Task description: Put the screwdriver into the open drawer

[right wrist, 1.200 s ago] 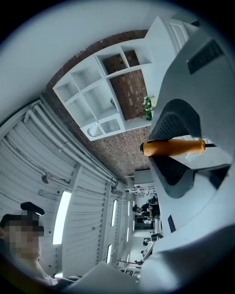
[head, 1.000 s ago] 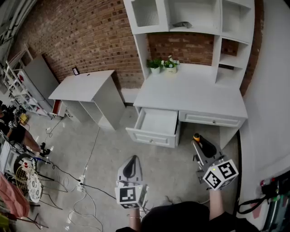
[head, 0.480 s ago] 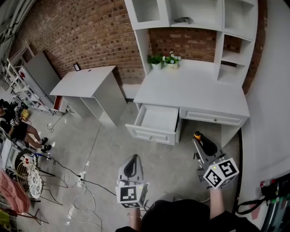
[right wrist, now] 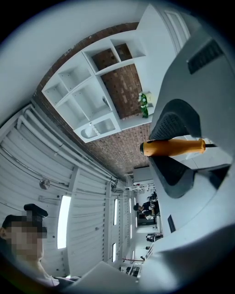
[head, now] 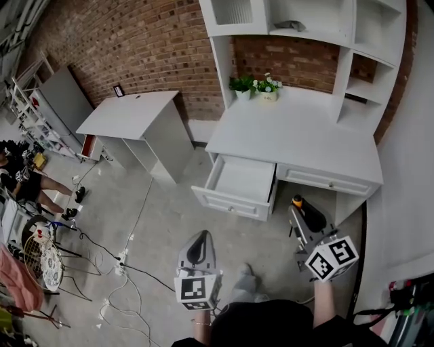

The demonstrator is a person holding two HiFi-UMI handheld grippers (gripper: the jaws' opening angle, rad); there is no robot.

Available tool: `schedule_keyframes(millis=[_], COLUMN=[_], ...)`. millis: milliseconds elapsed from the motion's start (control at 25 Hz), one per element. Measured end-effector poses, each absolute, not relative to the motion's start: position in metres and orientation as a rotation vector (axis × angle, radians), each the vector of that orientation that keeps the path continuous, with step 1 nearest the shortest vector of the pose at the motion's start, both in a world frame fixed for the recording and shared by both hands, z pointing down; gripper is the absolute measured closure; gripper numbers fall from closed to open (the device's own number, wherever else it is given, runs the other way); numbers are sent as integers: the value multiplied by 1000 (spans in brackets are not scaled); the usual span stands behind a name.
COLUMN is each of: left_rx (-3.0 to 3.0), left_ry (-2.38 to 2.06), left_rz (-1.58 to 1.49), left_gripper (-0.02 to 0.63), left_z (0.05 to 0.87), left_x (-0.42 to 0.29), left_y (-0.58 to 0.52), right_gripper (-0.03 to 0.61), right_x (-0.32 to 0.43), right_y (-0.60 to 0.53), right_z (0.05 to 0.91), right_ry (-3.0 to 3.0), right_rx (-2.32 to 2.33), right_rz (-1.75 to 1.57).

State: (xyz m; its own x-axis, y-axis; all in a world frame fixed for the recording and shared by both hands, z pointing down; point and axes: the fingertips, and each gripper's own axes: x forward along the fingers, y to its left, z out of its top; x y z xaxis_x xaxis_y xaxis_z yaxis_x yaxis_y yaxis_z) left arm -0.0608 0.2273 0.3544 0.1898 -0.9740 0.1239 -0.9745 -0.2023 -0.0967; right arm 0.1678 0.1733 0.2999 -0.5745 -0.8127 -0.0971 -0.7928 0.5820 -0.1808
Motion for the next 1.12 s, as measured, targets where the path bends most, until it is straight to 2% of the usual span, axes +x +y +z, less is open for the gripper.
schedule_keyframes(millis=[640, 1120], left_rx=[2402, 2411], left_ry=[-1950, -1850], left_rz=[206, 241], left_gripper=[604, 604], left_z=[361, 382], left_x=[-118, -129], left_y=[89, 40], right_gripper=[463, 463], right_x=[110, 88], right_y=[36, -11], right_z=[303, 320], right_ry=[2656, 2657], right_rx=[-1347, -1375], right_rz=[-194, -241])
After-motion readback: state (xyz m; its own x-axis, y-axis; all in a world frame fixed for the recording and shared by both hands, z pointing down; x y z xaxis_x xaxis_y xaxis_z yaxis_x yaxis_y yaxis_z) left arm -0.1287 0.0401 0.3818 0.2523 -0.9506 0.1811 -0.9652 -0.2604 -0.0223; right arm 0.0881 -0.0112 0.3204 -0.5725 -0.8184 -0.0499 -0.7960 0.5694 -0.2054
